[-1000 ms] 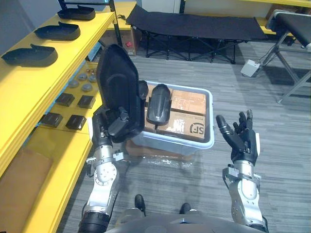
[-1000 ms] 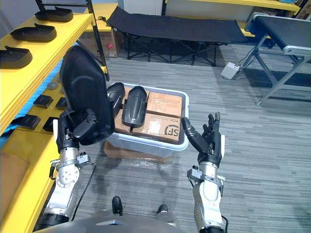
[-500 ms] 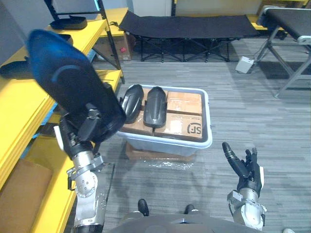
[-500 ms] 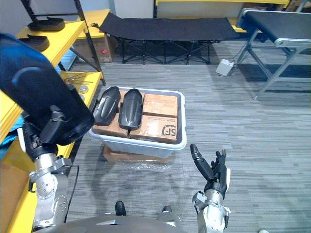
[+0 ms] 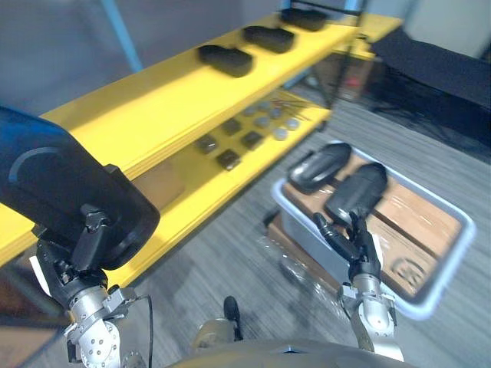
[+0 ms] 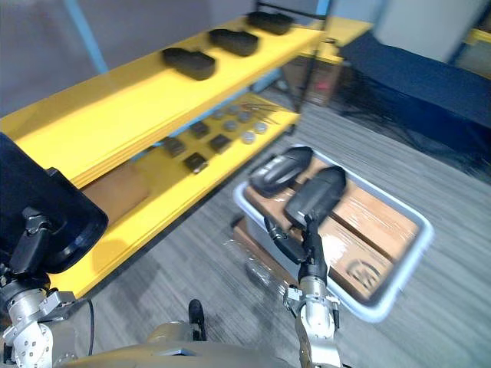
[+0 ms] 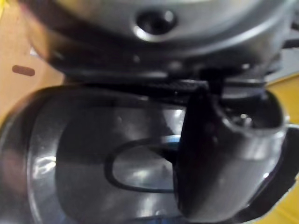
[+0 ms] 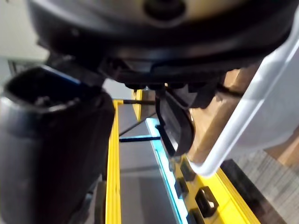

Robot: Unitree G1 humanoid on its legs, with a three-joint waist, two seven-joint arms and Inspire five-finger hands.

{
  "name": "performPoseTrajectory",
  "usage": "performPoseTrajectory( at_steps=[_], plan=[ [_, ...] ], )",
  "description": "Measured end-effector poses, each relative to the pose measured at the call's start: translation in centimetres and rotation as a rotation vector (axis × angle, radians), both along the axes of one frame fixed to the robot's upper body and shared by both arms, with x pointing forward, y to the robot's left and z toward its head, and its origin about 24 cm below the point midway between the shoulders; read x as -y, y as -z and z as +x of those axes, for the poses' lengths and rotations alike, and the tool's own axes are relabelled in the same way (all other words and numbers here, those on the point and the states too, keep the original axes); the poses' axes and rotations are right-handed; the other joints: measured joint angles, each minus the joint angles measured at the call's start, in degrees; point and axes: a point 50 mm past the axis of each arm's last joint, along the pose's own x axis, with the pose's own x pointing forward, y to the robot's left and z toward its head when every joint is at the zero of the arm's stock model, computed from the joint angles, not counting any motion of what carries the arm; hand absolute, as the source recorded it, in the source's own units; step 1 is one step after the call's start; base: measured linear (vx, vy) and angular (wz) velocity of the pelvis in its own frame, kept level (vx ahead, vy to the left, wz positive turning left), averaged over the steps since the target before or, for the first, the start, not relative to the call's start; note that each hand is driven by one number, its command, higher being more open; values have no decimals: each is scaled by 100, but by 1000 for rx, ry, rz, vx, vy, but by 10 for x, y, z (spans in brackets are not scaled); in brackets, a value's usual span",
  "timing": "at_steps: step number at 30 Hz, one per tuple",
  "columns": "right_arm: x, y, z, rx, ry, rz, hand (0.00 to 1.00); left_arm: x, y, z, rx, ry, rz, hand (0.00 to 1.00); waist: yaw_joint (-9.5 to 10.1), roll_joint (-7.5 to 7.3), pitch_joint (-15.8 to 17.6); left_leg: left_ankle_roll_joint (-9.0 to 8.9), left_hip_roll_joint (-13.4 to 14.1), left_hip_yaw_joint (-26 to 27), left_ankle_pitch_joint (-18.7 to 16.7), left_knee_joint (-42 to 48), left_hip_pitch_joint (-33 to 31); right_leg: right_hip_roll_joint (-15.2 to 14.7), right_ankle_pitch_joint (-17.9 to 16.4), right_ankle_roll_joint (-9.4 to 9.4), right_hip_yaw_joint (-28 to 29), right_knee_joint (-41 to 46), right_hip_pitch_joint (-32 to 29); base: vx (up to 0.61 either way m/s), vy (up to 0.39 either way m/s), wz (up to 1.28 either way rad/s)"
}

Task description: Walk over and take three plastic housings, then place them on the shelf

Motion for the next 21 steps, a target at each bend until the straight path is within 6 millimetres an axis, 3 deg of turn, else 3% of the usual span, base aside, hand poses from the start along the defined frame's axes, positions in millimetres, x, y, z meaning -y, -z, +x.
performPoseTrajectory(
  at_steps=[3,7,11,14,15,16,17,18,19,20,21],
  plan=[
    [-6,-3,7,30,-23,13,100,2,0,-1,-9,3,12,0,19,-7,73,78,-175,93,-45,-56,93,-183,-139,-58,406,82,-40,5,152,-1],
    [-8,-3,7,43,-52,19,100,12,0,4,-37,31,54,0,-26,44,185,129,-186,446,-203,-10,270,-395,-148,-42,839,229,-130,-50,139,-50],
    [-9,1,1,24,-50,39,100,21,-4,13,-20,80,85,0,-161,50,293,183,-97,545,-644,741,29,-632,-301,196,1049,559,-223,-15,101,-15],
    [-16,0,4,33,-47,62,100,21,-11,20,20,89,94,0,-84,0,315,249,-203,475,-916,1039,-58,-917,-472,289,896,852,-198,27,82,22],
    [-17,-1,6,40,-42,68,100,22,-15,23,41,94,103,0,-20,-91,348,287,-333,440,-996,1063,-68,-1105,-629,176,854,1088,-219,79,89,44],
    [-18,-2,9,48,-40,70,100,22,-18,25,54,96,114,0,-4,-119,356,347,-417,403,-1073,1128,-57,-1194,-817,-189,889,1296,-243,112,84,43],
    [-18,-3,10,52,-41,71,100,22,-20,26,52,93,135,0,-8,-121,362,396,-467,339,-1162,1181,-66,-1184,-1009,-562,1040,1467,-267,158,78,67],
    [-19,-4,11,61,-41,74,100,20,-26,26,51,97,195,0,-87,-193,382,493,-605,110,-1291,1277,-41,-1132,-1096,-1184,1784,1875,-441,174,77,123],
    [-15,-5,11,63,-31,66,100,25,-29,32,47,105,253,0,-242,-170,366,569,-773,-353,-1280,1156,-6,-1158,-657,-1086,2654,2560,-703,227,92,157],
    [-12,-5,11,64,-18,64,100,28,-32,36,58,117,273,0,-321,-108,319,608,-802,-549,-1204,1002,28,-1099,-655,-939,2976,2789,-836,250,70,187],
    [-8,-10,13,88,1,62,100,31,-40,44,93,152,306,0,-416,-139,332,663,-870,-905,-1012,709,82,-803,-890,-696,3377,2832,-1098,225,34,147]
  ],
)
